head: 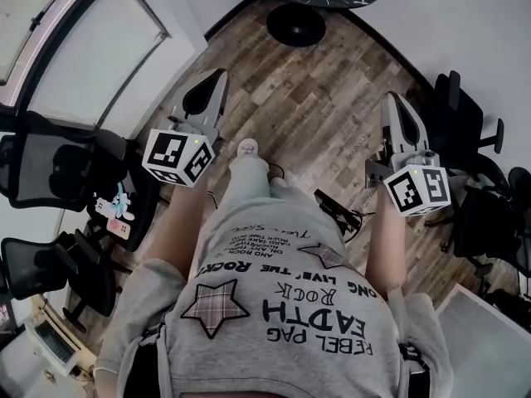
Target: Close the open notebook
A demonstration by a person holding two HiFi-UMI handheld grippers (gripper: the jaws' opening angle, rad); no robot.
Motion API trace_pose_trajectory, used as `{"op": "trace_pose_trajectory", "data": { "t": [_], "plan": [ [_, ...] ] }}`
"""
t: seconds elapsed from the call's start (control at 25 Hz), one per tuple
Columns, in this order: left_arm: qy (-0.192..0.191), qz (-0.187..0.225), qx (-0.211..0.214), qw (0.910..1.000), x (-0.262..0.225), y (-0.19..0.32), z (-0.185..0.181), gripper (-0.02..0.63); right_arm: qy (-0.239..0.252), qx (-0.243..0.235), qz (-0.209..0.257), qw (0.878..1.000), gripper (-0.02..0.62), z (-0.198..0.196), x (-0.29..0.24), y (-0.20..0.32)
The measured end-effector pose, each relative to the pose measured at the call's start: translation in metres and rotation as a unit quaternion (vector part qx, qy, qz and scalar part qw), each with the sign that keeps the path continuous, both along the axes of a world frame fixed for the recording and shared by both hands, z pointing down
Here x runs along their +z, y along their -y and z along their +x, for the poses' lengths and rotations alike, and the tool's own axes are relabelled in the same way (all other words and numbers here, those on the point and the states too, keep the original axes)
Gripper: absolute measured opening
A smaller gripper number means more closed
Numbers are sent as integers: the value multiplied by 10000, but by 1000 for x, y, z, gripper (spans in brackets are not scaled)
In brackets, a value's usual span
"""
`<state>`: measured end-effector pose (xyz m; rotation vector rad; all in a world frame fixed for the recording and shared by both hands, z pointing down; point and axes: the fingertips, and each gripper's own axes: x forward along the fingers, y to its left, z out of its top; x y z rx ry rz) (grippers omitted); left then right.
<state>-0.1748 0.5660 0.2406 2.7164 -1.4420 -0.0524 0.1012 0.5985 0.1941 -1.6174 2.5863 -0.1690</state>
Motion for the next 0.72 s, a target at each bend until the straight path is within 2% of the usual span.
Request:
{"op": "trace_pose_trajectory", "data": {
  "t": [0.36, 0.72],
  "plan": [
    [-76, -55, 82, 9999, 7, 46, 9, 9, 5, 50, -58, 10000, 12, 6, 3, 36],
    [-165, -28, 289, 9994, 0, 147, 22, 9, 14, 194, -136, 9997, 12, 13, 1, 124]
  ]
}}
